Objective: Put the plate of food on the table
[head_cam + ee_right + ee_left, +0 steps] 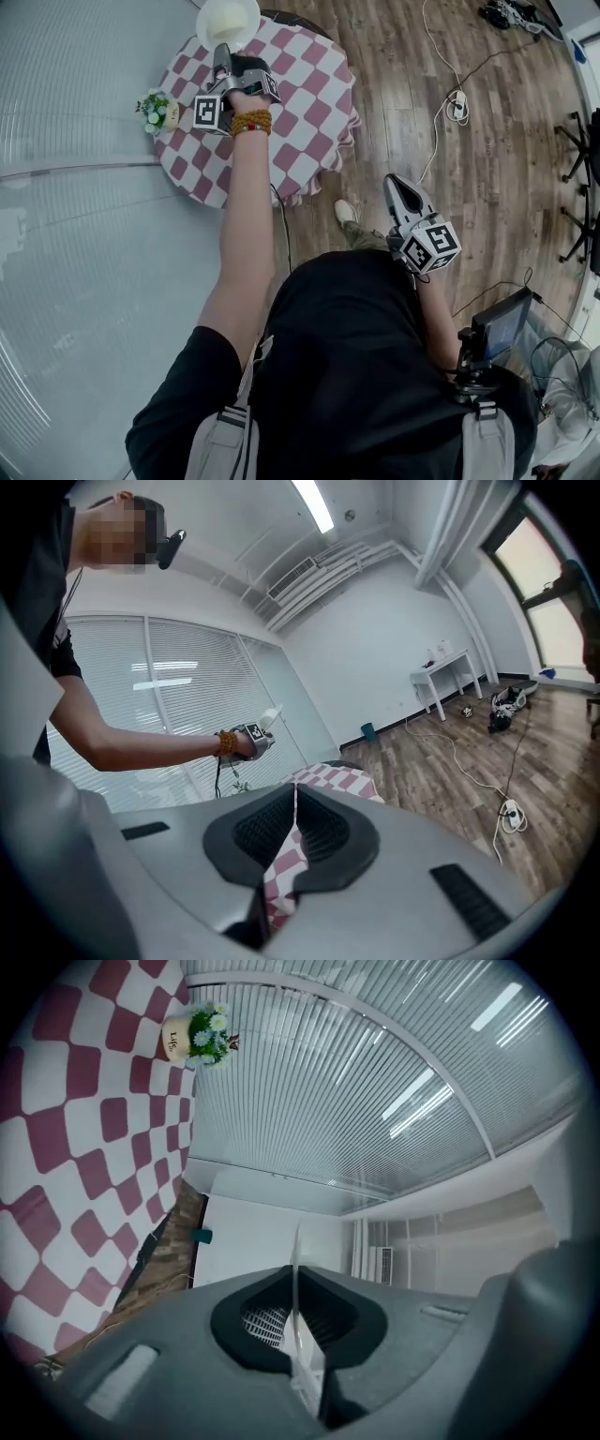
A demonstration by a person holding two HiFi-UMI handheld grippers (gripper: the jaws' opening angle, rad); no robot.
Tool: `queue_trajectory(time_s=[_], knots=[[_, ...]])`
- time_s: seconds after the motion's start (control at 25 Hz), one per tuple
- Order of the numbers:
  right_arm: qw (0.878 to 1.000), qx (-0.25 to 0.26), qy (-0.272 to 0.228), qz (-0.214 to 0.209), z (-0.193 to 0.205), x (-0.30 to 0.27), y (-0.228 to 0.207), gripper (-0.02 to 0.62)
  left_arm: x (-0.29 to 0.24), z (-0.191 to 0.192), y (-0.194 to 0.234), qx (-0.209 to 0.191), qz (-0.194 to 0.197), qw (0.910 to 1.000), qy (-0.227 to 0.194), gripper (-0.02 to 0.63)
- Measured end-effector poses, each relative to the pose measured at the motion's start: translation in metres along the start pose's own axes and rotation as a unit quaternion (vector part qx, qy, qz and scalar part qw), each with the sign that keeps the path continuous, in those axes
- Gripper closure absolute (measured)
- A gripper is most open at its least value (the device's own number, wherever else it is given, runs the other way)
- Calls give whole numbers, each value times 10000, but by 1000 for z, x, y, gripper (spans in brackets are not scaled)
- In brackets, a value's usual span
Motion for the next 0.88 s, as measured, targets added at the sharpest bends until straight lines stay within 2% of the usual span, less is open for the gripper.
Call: queue_trajectory(time_s=[0.48,0.68,0.88], knots=[[9994,55,4,332,0,-1,-16,581,41,-4,92,-336,-1127,9930,-70,597],[9990,55,14,449,-1,-2,-20,581,62,-8,125,-547,-1572,9860,13,597],[9988,58,26,483,-2,-6,-25,581,93,-19,154,-762,-2086,9750,92,597]])
Point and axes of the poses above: the fingertips, and each gripper's own axes: x backward along the fingers, y to its left, z out of its underside, the point moved 10 cm from there along x, backward along the fingers, and after that the axes turned 12 degrees about -y, right-handed, at the moved point
